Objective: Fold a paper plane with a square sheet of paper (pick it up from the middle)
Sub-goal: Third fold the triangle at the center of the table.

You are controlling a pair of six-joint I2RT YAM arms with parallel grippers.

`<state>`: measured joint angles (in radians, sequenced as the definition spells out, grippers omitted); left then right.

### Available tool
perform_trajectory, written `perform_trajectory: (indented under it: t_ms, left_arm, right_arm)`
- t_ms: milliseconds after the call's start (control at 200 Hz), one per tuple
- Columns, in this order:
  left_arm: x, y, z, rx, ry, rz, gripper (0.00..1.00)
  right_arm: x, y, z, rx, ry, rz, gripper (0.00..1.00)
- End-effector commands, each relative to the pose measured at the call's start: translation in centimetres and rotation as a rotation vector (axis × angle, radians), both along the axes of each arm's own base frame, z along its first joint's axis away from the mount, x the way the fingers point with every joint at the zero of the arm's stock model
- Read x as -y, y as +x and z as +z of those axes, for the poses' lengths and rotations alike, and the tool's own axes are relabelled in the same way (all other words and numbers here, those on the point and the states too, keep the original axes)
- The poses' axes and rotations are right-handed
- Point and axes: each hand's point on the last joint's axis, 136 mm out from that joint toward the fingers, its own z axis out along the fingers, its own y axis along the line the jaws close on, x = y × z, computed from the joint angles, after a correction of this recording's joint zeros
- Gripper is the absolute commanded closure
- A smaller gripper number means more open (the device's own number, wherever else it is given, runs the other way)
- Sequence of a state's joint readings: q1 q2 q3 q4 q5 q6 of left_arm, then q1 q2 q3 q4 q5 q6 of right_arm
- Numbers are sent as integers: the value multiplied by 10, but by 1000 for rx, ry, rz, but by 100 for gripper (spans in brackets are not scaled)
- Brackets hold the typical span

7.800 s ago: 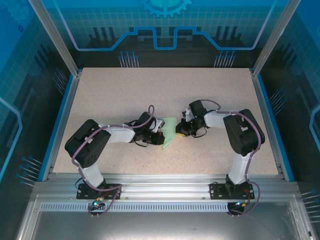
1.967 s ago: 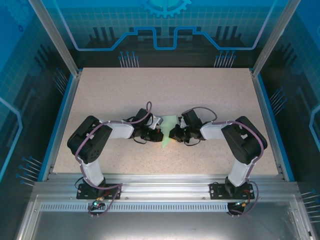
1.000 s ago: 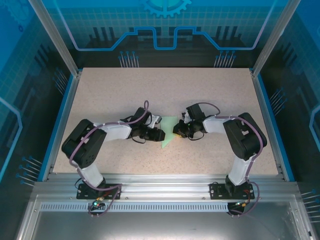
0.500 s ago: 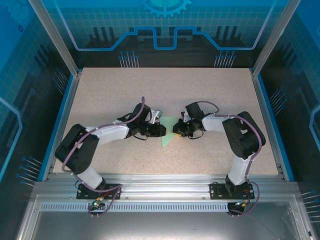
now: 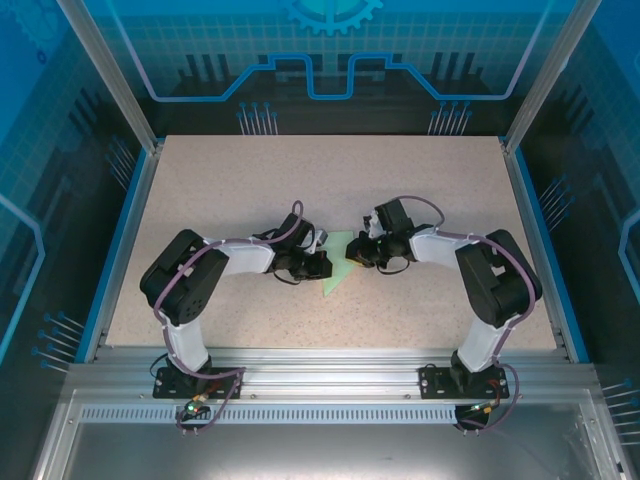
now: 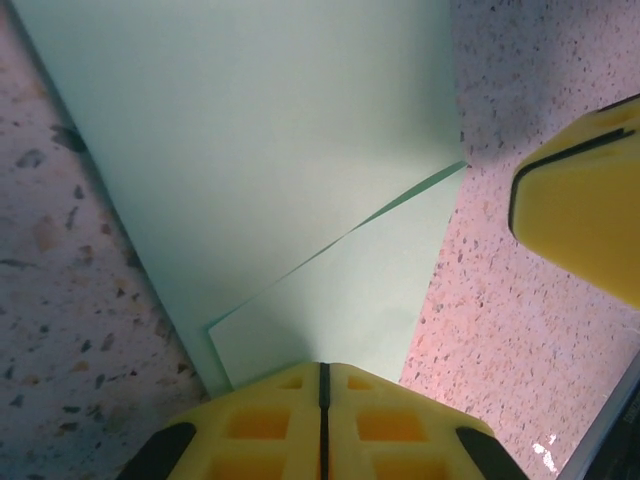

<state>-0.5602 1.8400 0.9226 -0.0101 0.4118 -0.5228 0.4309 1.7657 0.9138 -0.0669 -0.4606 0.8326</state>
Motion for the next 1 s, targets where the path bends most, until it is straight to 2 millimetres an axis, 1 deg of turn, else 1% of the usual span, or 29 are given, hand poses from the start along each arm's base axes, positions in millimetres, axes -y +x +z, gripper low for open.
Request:
perform_trajectory:
  t_ms: [0,35,110,155,165,200,260,305,370,470,540,605,650,715,780,855,885,890,900,910,995]
  left_arm:
    - [-7,-8,-16,-32,44,-3,91]
    - [-8,-9,-18,-36,55,-5,91]
    - [-13,-13,-24,-43,94,-12,92]
    - [-13,-15,-27,-47,100,-16,92]
    - [-13,-15,-28,-49,100,-17,92]
    - [-14,-16,-31,-56,105,-18,93]
    - [-15,-18,-35,-65,109,-24,94]
    - [-15,-18,-37,-68,109,-21,94]
    - [-14,-19,-37,-72,101,-21,94]
    - [-13,-20,-34,-68,93,-26,95]
    - [-13,-19,-27,-55,86,-28,94]
    - [-10,-17,-17,-38,70,-28,92]
    - [-8,-15,-9,-24,54,-27,91]
    - [-4,-11,7,1,25,-25,86]
    - [-1,-8,22,26,-2,-23,83]
    - [0,-6,40,57,-23,-18,77]
    - [1,-6,46,68,-30,-19,76]
    - [0,-6,47,69,-30,-19,76]
    - [0,-6,49,71,-32,-19,76]
    - [0,-7,50,72,-31,-18,76]
    - [-4,-6,58,89,-24,-6,71]
  right_arm:
    - [10,-2,-21,-37,-38,-5,88]
    - [13,-1,-25,-39,-47,0,89]
    - [28,5,-34,-44,-86,-8,89]
    - [23,3,-36,-44,-42,13,89]
    - [19,1,-36,-49,-24,29,89]
    - [16,-3,-39,-55,-19,62,89]
    - [23,-6,-48,-70,-84,73,90]
    - [30,-5,-48,-70,-110,61,89]
    - [33,3,-36,-38,-96,47,88]
    - [27,13,-2,36,-50,72,82]
    - [29,18,18,79,-52,72,78]
    - [35,18,25,89,-74,57,75]
    - [37,15,25,83,-74,51,72]
    - [36,9,23,74,-56,49,70]
    - [36,3,20,63,-40,44,69]
    - [39,-3,16,55,-39,31,68]
    - [39,-3,18,62,-35,26,67]
    - [39,-2,19,66,-34,25,67]
    - [41,-7,13,51,-38,24,66]
    - [41,-9,11,47,-38,23,66]
    - [41,-15,7,44,-35,26,63]
